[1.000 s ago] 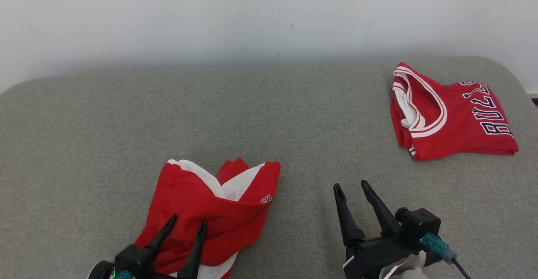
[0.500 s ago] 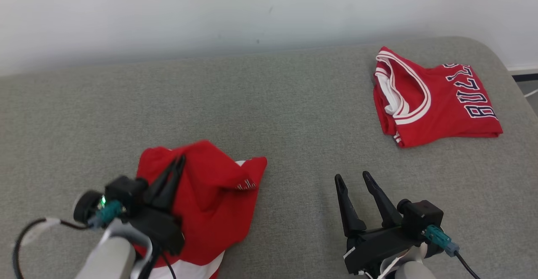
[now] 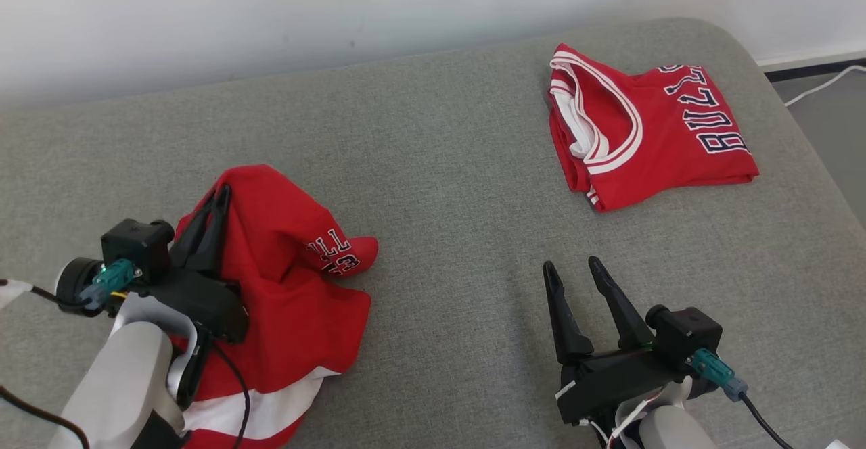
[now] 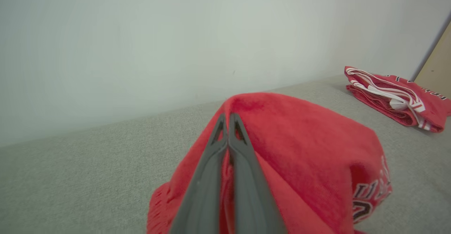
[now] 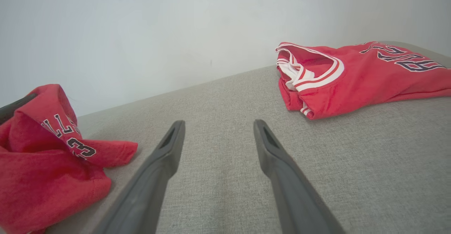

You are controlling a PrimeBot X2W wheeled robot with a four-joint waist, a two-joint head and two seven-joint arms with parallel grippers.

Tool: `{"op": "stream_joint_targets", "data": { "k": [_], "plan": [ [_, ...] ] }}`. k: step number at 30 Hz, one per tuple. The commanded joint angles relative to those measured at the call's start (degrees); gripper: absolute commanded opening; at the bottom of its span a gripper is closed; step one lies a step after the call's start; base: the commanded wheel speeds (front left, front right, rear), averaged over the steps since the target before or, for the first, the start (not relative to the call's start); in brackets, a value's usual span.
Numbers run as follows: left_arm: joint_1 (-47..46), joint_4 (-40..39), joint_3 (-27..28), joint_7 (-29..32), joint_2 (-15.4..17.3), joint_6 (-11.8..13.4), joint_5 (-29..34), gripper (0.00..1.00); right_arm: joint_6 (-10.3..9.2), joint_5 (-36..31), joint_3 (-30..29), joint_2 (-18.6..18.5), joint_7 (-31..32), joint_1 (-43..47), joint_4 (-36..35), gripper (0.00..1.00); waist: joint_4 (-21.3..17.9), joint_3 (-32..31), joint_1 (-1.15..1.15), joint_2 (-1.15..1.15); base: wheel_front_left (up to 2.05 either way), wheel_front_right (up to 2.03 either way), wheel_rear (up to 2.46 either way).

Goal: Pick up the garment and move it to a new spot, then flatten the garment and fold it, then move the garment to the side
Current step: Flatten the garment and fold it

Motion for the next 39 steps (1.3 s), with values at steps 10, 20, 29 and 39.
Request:
{"op": "stream_joint_targets", "data": {
  "k": [10, 20, 29, 39],
  "plan": [
    [10.0, -8.0, 2.5, -1.5, -2.5, 1.1, 1.5, 1.0, -0.04, -0.1, -0.5, 0.0, -0.1, 1.9, 0.8, 1.0, 4.2, -2.8, -0.01, -0.01, 0.0, 0.0, 0.0],
    [26.1, -23.6, 7.4, -1.5, -3.9, 4.4, 3.1, 1.0, -0.04, -0.5, -0.7, 0.0, -0.1, 3.6, 1.7, 1.0, 7.8, -5.7, -0.01, -0.01, 0.0, 0.0, 0.0],
    [36.1, -30.4, 11.8, -1.5, -5.2, 7.6, 4.5, 1.0, -0.04, 0.0, -0.2, 0.0, 0.3, 4.8, 3.3, 1.0, 11.3, -8.1, -0.01, -0.01, 0.0, 0.0, 0.0],
    [38.5, -31.9, 12.2, -1.5, -5.8, 7.8, 5.4, 1.0, -0.04, 0.9, 1.0, -0.3, 2.8, 5.0, 4.5, 1.0, 13.7, -8.6, -0.01, -0.01, 0.0, 0.0, 0.0]
  ]
}}
